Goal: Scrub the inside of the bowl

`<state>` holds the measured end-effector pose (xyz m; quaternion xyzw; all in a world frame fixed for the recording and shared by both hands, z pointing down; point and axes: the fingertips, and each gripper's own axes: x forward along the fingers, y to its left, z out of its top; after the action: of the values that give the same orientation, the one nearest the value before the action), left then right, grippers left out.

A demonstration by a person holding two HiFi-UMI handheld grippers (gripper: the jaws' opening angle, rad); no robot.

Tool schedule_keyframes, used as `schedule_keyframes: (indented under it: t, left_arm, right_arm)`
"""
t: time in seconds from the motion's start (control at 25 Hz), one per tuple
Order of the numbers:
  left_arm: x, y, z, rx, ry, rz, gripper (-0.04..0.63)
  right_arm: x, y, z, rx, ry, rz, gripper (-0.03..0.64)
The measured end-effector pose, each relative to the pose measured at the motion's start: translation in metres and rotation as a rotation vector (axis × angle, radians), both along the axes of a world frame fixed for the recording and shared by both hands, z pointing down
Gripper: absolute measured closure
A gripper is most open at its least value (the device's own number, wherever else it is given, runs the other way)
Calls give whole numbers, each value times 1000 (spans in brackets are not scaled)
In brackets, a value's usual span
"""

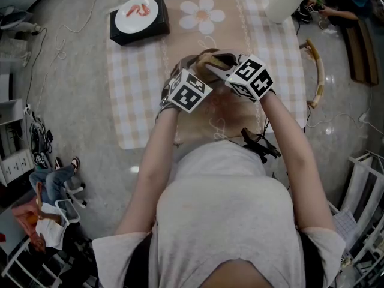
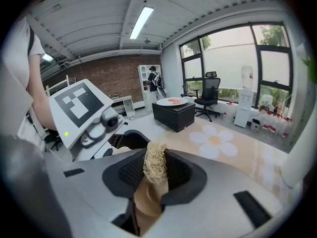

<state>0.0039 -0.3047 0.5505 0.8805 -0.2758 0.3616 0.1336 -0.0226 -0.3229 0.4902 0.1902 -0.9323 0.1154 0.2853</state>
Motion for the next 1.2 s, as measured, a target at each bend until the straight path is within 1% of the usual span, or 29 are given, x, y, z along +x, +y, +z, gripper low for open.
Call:
schedule_keyframes:
  t: [0.16, 0.28, 0.44, 0.56, 0.8, 1.04, 1.2]
  left_arm:
    - [1, 0, -1, 0, -2, -2, 183]
    - [1, 0, 0, -1, -3, -3, 183]
    - [0, 0, 0, -2, -4, -6, 183]
    - [0, 0, 0, -2, -6, -5, 183]
    - [0, 0, 0, -3, -4, -6, 183]
    - [0, 1, 1, -3, -3, -8, 183]
    - [0, 0, 1, -4, -1, -9, 183]
  right_arm:
    - [1, -15, 3, 25, 39, 32, 514]
    - [1, -21, 6, 46, 78, 19, 514]
    - [6, -31, 13, 108, 177, -6, 514]
    - [12, -35, 15, 124, 221, -20, 514]
    - [26, -32, 23, 152, 332, -120, 514]
    - [34, -17, 28, 144, 390, -211, 514]
    - [37, -2, 29, 102, 393, -256, 514]
